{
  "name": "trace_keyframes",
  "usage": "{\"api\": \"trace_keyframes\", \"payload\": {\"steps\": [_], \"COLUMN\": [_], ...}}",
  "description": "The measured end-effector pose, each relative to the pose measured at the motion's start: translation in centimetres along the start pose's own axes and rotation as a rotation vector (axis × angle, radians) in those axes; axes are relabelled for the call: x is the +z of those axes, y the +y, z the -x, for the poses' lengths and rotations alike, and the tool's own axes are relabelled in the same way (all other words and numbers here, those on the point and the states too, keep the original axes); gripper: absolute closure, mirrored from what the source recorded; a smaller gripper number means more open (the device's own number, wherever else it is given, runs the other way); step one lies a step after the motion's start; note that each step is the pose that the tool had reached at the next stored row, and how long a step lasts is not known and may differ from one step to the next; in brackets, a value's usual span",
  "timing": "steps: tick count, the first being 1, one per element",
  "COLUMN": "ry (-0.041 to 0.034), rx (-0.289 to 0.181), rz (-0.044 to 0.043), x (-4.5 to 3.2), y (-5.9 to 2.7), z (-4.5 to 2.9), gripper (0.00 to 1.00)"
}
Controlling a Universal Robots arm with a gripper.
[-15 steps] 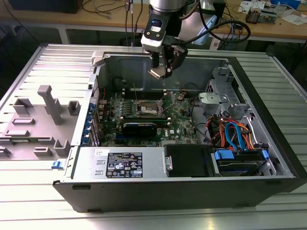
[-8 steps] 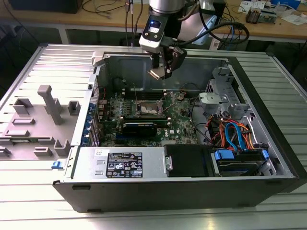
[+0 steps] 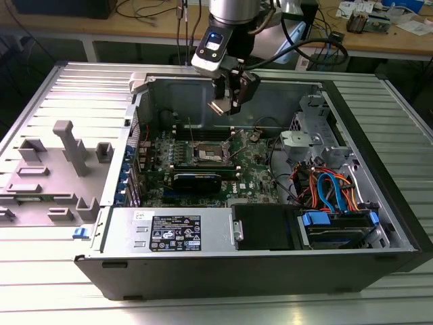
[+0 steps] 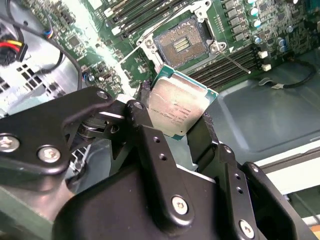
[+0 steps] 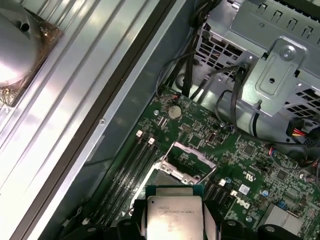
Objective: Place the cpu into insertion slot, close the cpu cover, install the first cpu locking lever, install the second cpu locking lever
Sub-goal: 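Place the cpu into insertion slot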
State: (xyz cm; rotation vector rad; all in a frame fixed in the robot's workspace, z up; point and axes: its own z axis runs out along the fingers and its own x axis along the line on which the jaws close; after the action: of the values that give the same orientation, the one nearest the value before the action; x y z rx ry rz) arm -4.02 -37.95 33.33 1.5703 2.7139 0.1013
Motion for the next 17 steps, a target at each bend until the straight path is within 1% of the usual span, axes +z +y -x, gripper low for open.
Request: {"api": "trace_keyframes", "payload": {"steps": [5, 8, 12, 14, 15, 17], "ry": [0.0028, 0.0036, -0.0016, -0.0038, -0.0042, -0.0031], "rx": [0.082, 0.123, 0.141, 0.162, 0.171, 0.206], "rz": [-0.0129, -0.0181, -0.0214, -0.0240, -0.0253, -0.0308], "x": [0.59, 0.90, 1.29, 1.55, 1.65, 1.98], "y": [-0.03, -0.05, -0.07, -0.09, -0.10, -0.11], "z": [0.02, 0.03, 0.05, 0.05, 0.05, 0.06], "gripper": [0.46, 0.46, 0.46, 0.46, 0.46, 0.46]}}
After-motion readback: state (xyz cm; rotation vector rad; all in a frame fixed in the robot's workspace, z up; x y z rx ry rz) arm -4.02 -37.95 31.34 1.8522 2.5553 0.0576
